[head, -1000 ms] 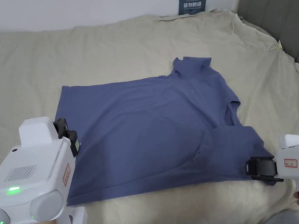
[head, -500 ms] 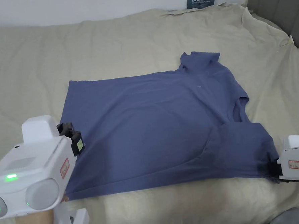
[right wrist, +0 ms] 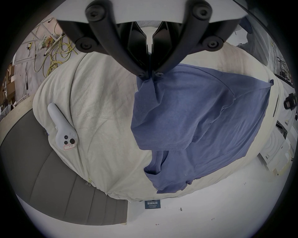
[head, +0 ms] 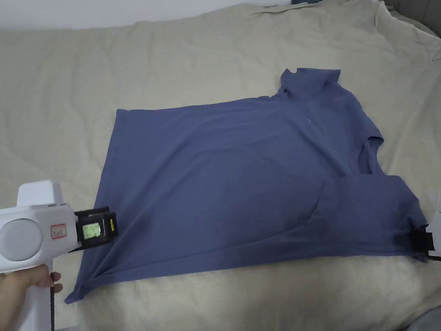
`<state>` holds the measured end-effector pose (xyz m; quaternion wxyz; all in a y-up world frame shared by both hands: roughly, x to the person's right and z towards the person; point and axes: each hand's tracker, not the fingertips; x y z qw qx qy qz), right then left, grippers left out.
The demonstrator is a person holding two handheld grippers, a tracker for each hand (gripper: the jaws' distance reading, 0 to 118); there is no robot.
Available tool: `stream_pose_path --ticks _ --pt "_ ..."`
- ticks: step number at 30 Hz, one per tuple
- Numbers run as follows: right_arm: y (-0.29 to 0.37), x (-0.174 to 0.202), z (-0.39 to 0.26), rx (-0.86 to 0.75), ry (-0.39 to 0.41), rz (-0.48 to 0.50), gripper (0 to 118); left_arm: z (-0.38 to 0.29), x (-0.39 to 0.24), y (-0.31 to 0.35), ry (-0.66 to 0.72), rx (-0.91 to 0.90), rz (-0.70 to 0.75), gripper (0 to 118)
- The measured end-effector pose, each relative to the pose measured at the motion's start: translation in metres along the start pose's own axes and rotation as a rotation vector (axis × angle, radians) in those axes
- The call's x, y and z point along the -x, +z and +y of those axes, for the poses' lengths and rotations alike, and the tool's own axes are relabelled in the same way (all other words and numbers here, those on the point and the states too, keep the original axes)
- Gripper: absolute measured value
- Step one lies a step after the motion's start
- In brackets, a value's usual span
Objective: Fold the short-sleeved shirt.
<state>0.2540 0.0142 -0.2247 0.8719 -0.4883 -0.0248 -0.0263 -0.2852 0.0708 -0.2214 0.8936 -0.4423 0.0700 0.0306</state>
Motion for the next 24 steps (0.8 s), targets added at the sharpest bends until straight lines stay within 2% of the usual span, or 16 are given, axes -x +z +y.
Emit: stream_pose_path --ticks 5,7,9,12,13,14,15,16,17,20,24 --pt "0.002 0.000 0.001 -0.003 -0.008 0.000 1 -0.027 0.010 -0.025 -0.040 0.122 0.029 117" --pt "0.002 -0.001 0.001 -0.002 -0.012 0.000 1 -0.039 0.010 -0.030 -0.051 0.153 0.033 110" --pt "0.002 -0.001 0.001 -0.001 -0.011 -0.001 1 -0.046 0.011 -0.036 -0.055 0.171 0.034 97" --pt "0.001 0.000 0.002 0.001 -0.009 -0.004 1 -0.054 0.007 -0.039 -0.061 0.176 0.044 67" --pt "0.001 0.000 0.002 0.001 -0.009 -0.005 1 -0.055 0.007 -0.040 -0.059 0.169 0.045 49" --pt "0.001 0.000 0.001 0.002 -0.008 -0.006 1 -0.056 0.008 -0.041 -0.048 0.151 0.035 20" --pt "0.001 0.000 0.001 0.004 -0.008 -0.006 1 -0.056 0.009 -0.041 0.012 0.118 -0.022 3" --pt "0.001 0.001 0.001 0.004 -0.009 -0.006 1 -0.055 0.008 -0.041 0.065 0.112 -0.057 0" --pt "0.001 0.001 0.001 0.005 -0.011 -0.007 1 -0.055 0.005 -0.041 0.081 0.115 -0.031 0" --pt "0.000 0.000 0.001 0.010 -0.013 -0.004 1 -0.058 0.002 -0.040 0.012 0.100 -0.014 0" --pt "0.006 -0.004 0.005 0.017 -0.020 0.020 1 -0.049 0.006 -0.025 0.072 0.069 -0.059 0"
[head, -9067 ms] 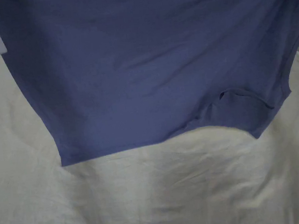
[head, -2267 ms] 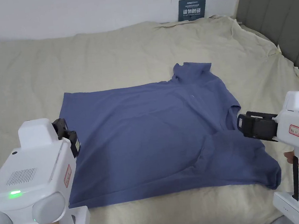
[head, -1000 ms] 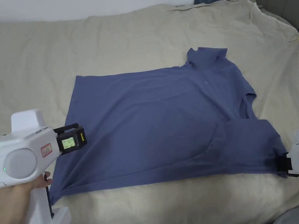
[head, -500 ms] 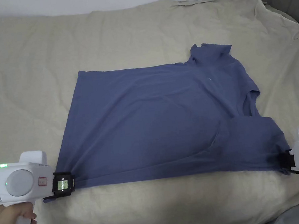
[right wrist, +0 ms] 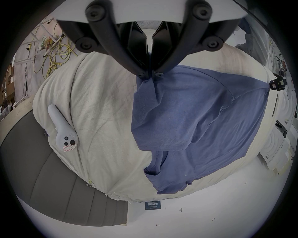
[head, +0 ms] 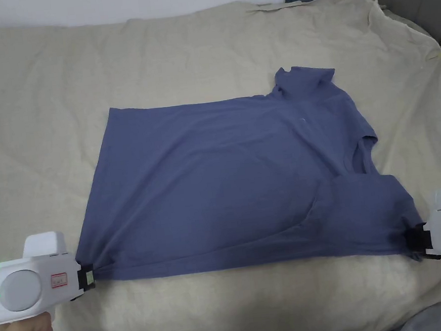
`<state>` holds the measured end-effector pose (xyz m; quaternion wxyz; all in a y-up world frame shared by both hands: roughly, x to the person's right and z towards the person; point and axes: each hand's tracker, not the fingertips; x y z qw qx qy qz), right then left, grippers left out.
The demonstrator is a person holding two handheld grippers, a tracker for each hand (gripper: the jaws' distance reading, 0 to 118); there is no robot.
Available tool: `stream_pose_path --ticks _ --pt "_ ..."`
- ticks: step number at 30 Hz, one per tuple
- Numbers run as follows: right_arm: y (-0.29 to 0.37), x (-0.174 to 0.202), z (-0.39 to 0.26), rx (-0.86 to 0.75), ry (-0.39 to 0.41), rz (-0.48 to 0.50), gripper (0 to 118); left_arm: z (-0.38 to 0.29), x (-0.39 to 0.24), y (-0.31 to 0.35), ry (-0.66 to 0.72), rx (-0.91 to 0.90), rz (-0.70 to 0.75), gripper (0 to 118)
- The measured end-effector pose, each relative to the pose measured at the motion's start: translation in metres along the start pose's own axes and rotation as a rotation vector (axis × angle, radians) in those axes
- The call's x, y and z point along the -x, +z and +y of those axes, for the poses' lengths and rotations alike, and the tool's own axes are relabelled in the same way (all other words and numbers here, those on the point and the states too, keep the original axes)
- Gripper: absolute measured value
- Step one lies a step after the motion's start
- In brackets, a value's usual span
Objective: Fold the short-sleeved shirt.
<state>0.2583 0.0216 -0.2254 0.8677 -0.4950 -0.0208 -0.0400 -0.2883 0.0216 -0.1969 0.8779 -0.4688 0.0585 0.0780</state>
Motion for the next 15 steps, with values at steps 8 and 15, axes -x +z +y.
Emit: stream_pose_path --ticks 8,15 --pt "0.031 -0.010 0.044 -0.057 -0.005 0.067 1 0.048 0.011 0.036 0.157 -0.113 -0.108 0" --pt "0.036 -0.002 0.112 -0.121 0.017 0.035 1 0.108 -0.002 0.020 0.151 -0.190 -0.064 0"
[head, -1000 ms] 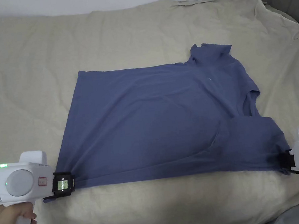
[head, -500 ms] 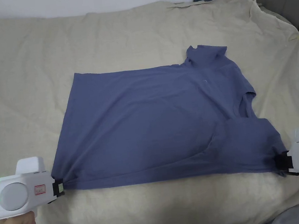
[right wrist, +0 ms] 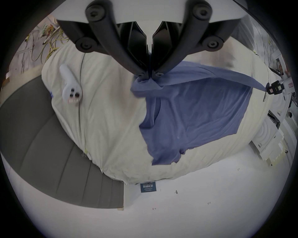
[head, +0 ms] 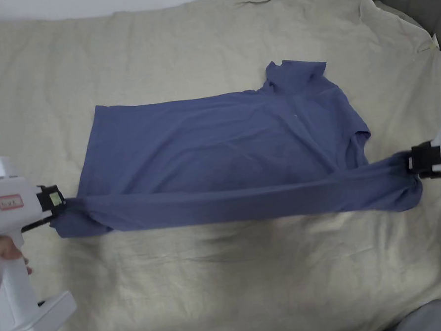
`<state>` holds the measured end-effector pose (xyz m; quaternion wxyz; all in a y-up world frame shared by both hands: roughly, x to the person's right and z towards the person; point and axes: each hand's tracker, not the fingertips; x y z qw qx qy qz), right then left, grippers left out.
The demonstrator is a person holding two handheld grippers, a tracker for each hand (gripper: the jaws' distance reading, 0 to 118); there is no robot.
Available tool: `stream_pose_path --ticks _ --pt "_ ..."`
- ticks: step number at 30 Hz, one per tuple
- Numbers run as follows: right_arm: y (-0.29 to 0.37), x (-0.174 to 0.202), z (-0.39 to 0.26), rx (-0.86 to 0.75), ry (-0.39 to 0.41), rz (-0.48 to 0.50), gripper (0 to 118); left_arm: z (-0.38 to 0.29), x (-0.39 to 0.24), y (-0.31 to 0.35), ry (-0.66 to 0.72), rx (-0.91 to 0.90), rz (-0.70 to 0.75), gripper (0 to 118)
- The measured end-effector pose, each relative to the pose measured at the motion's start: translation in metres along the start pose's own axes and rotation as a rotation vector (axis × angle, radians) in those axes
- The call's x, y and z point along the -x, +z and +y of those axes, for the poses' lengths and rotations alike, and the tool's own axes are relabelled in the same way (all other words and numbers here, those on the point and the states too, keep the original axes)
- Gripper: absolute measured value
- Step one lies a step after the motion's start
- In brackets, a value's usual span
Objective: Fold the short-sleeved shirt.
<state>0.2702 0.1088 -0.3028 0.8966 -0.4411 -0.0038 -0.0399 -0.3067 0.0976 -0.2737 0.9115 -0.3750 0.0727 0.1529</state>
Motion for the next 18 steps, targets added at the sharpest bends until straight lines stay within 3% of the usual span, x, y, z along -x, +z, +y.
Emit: stream_pose_path --ticks 3,10,18 --pt "-0.021 0.008 0.026 0.008 0.065 -0.085 1 0.017 -0.009 -0.024 -0.010 -0.009 0.037 0" --pt "-0.082 0.022 0.065 0.030 0.010 -0.114 1 0.045 -0.028 -0.084 -0.023 0.018 0.063 0" --pt "-0.143 0.029 0.088 0.079 -0.028 -0.213 1 0.064 -0.043 -0.148 -0.064 0.055 0.143 0"
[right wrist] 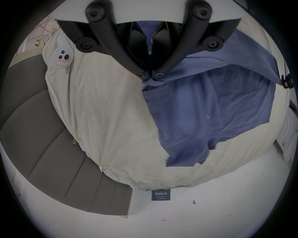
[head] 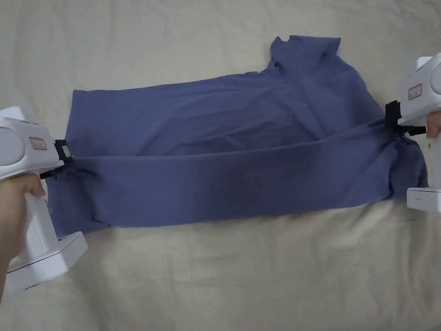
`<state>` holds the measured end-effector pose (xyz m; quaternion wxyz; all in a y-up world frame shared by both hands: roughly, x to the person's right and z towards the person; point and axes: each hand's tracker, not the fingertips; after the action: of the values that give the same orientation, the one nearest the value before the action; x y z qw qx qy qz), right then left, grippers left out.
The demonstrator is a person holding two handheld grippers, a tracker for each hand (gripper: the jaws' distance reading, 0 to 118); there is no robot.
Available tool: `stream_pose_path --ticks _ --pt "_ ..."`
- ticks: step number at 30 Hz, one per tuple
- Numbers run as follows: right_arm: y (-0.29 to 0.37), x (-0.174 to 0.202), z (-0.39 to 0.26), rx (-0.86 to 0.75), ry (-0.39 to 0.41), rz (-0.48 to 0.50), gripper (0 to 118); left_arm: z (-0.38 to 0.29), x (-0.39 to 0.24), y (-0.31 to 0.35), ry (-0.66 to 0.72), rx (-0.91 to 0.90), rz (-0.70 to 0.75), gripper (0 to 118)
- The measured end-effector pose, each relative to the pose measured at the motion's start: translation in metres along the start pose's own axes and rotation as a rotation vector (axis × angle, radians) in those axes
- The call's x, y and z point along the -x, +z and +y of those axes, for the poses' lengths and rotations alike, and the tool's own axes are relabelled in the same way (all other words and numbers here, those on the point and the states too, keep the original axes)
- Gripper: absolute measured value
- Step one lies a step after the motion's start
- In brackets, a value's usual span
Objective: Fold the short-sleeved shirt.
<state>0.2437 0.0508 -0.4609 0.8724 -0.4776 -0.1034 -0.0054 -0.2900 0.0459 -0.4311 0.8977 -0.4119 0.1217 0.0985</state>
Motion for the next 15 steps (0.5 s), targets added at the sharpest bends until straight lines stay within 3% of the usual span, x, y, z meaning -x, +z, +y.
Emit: stream_pose_path --ticks 9,10,11,12,13,14,15 --pt "-0.029 0.002 0.007 0.021 -0.049 -0.013 1 0.009 -0.010 -0.034 -0.071 0.049 0.031 3" --pt "-0.030 0.003 0.007 0.020 -0.048 -0.007 1 0.009 -0.011 -0.035 -0.077 0.050 0.049 12" --pt "-0.028 0.003 0.007 0.014 -0.052 -0.011 2 0.009 -0.011 -0.035 -0.091 0.043 0.076 30" --pt "-0.027 0.003 0.007 0.001 -0.051 -0.004 4 0.009 -0.009 -0.034 -0.100 0.041 0.091 51" --pt "-0.024 0.003 0.006 -0.007 -0.046 0.003 13 0.009 -0.009 -0.029 -0.098 0.044 0.091 75" --pt "-0.021 0.003 0.007 -0.013 -0.042 0.003 44 0.009 -0.006 -0.025 -0.096 0.046 0.088 101" --pt "-0.017 0.002 0.009 -0.021 -0.032 0.011 71 0.009 -0.004 -0.020 -0.092 0.042 0.084 113"
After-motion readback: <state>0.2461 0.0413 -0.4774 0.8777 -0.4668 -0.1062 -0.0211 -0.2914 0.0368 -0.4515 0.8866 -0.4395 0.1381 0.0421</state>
